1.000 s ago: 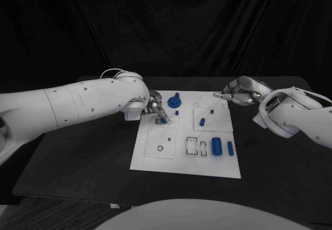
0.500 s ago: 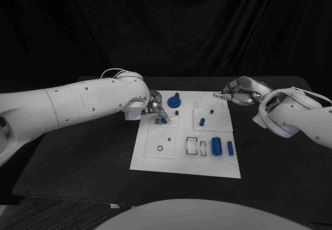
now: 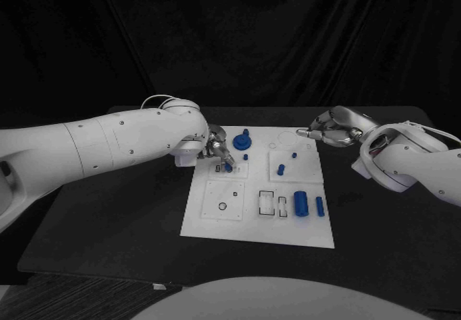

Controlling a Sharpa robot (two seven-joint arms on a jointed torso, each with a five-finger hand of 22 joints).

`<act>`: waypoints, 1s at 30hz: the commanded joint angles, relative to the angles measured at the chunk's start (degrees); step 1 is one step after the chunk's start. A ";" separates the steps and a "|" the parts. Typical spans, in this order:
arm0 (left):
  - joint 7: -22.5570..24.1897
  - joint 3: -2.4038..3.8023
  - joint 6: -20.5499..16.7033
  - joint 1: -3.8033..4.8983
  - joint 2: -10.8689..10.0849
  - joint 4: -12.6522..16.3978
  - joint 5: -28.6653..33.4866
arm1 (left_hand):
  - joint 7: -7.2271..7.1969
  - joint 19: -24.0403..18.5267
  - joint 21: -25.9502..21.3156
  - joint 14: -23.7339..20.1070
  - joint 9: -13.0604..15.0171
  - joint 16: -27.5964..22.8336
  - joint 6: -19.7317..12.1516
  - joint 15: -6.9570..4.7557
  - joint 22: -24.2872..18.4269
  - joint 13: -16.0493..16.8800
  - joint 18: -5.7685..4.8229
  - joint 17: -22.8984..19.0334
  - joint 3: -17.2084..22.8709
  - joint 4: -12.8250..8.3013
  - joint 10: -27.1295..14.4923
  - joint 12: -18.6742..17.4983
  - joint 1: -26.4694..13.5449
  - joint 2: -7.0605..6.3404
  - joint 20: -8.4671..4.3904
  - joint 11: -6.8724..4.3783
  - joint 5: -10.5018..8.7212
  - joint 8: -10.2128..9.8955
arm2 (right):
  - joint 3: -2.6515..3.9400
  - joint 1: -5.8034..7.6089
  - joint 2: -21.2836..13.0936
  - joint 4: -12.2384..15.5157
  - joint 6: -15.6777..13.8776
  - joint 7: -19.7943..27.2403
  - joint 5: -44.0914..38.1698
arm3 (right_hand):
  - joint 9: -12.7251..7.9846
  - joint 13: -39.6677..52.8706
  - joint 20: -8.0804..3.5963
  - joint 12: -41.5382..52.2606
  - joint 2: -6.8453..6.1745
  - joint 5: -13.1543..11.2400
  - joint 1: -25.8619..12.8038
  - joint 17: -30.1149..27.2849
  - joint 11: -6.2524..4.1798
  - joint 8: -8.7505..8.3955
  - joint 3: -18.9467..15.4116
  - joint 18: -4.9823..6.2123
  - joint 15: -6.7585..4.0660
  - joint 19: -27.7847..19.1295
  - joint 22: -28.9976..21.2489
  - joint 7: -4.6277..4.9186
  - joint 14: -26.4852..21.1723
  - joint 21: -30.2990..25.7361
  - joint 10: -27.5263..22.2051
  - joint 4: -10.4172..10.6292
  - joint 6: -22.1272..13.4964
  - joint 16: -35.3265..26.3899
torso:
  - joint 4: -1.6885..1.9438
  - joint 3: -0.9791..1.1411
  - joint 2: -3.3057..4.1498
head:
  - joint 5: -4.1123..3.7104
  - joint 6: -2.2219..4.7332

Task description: Assemble the parts on the task board

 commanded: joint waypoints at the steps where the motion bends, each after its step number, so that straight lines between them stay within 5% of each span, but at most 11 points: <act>1: 0.90 0.04 0.20 0.01 0.17 -0.13 -0.03 | -0.42 3.24 -0.73 6.45 1.43 0.58 0.36 -1.21 12.19 14.46 0.85 15.35 7.54 -1.78 6.47 0.15 1.08 -0.66 -0.29 -1.18 3.40 0.18 | 0.04 -0.11 -0.06 0.08 -0.03 -0.71 -0.03 | 0.38 15.10 0.00 0.95 0.07 0.96 1.26 8.50 0.42 -0.33 -1.43 1.12 -0.05 -0.39 11.25 0.19 4.56 -1.40 5.86 0.30 0.18 -0.78 | 0.02 0.02 0.01 | 0.04 -0.01; 30: -0.18 0.03 1.24 -0.18 0.28 -0.36 -0.03 | -0.40 3.20 -0.78 6.45 1.58 0.58 0.31 -1.21 12.15 14.46 0.87 15.35 7.54 -1.65 6.47 0.15 0.90 -0.63 -0.30 -1.17 3.14 0.21 | 0.04 -0.12 0.00 0.15 0.02 -0.80 -0.03 | 0.40 15.10 0.01 0.95 0.10 0.97 1.41 8.46 0.43 -0.36 -1.55 1.12 -0.05 -0.39 11.25 0.19 4.55 -1.43 5.86 0.30 0.20 -0.80 | 0.03 0.01 0.00 | 0.03 -0.01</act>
